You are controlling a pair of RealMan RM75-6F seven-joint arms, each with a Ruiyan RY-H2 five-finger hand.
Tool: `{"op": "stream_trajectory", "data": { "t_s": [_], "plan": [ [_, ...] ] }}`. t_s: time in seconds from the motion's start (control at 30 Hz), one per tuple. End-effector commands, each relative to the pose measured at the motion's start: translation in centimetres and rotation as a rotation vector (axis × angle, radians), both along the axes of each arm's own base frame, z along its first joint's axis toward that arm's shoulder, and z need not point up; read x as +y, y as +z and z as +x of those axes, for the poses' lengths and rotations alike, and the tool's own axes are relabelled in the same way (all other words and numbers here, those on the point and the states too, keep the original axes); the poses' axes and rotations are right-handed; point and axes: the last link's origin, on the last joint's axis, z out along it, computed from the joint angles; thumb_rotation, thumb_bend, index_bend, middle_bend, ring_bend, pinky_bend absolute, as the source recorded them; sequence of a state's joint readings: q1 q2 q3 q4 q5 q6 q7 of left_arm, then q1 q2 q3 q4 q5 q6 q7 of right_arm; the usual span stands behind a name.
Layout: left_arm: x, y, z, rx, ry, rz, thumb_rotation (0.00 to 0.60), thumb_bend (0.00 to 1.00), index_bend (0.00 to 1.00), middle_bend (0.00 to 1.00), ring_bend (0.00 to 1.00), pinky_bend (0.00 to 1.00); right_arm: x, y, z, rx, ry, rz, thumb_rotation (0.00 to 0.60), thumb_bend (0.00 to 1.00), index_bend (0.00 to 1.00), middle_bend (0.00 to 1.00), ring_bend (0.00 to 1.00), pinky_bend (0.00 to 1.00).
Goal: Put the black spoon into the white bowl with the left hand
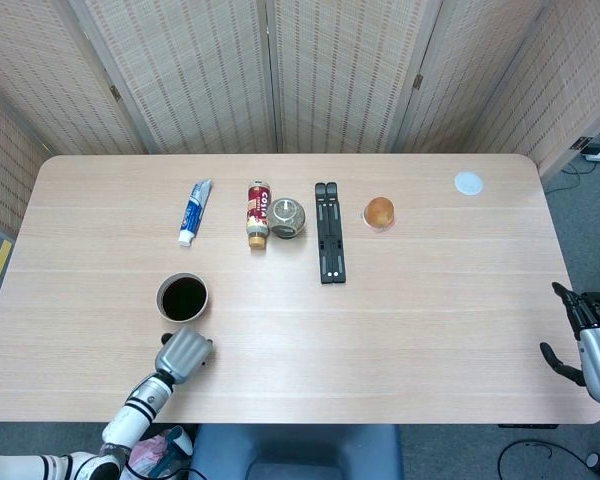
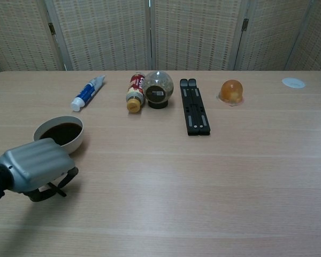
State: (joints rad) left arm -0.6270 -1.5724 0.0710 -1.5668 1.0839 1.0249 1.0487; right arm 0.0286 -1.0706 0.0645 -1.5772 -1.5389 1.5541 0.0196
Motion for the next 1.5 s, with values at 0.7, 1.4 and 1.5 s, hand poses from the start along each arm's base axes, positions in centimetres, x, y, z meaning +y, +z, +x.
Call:
{"op": "stream_trajectory", "data": {
  "t_s": [0.7, 1.4, 1.5],
  "plan": [
    [2.3, 9.8, 1.4, -0.442, 0.258, 0.116, 0.600, 0.51, 0.68, 1.00, 0.93, 1.00, -0.2, -0.2, 0.5, -0.002, 0.019, 0.002, 0.600, 0.20, 0.09, 0.21, 0.22, 0.29],
    [6.7, 10.9, 4.3, -0.818, 0.374, 0.064, 0.600, 0.51, 0.69, 1.00, 0.93, 1.00, 0.2, 0.1, 0.2, -0.008, 0.013, -0.010, 0.600, 0.20, 0.09, 0.21, 0.22, 0.29],
    [7.4, 9.9, 4.4, -0.835, 0.390, 0.055, 0.600, 0.51, 0.70, 1.00, 0.93, 1.00, 0.4, 0.2, 0.0, -0.009, 0.006, -0.015, 0.600, 0.20, 0.09, 0.21, 0.22, 0.29]
  ]
}}
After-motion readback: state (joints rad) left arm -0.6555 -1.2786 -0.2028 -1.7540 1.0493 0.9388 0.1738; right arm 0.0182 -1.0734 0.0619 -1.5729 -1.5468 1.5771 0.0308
